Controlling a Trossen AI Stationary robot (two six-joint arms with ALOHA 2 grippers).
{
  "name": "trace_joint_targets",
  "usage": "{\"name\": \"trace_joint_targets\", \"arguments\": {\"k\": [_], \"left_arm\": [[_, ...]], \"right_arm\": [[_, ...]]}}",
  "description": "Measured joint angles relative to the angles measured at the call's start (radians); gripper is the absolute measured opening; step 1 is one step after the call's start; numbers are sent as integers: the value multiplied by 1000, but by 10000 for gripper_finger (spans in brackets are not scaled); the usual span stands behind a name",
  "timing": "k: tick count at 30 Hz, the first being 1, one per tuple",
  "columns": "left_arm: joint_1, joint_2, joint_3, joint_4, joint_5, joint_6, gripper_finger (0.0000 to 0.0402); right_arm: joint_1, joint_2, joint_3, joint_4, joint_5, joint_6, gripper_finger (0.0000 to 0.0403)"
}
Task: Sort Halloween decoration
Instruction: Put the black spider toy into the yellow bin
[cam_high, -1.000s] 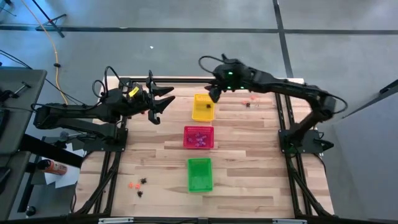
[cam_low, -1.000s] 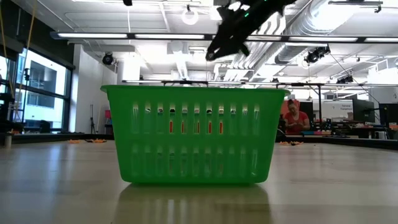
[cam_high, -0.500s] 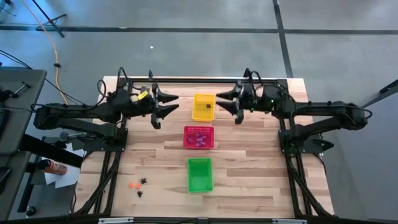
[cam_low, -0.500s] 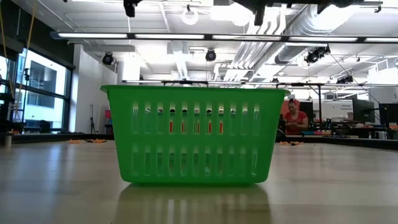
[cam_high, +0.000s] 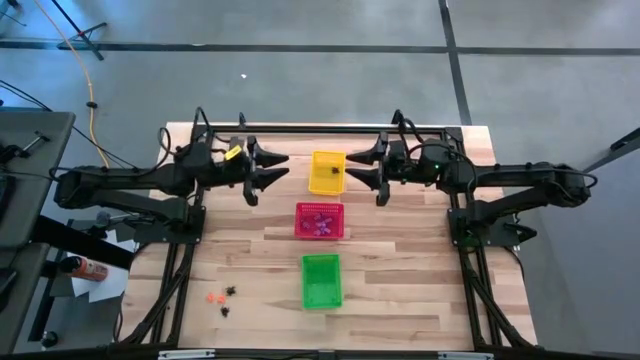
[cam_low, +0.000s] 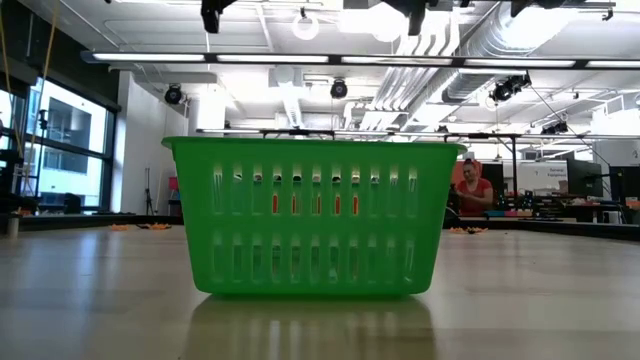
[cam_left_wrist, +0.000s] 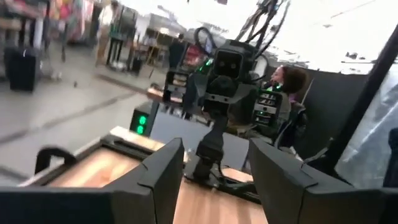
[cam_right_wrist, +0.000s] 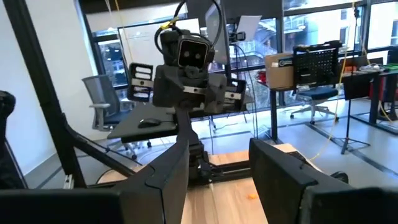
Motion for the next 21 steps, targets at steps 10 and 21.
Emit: {"name": "trace_joint_targets", "arguments": {"k": [10,21], "left_arm": [[221,254,433,-979,-251,19,172],[541,453,243,-1285,-299,-169,172]], "right_arm": [[0,0,0,-3,41,29,162],[0,0,1,-86,40,154,162]]}}
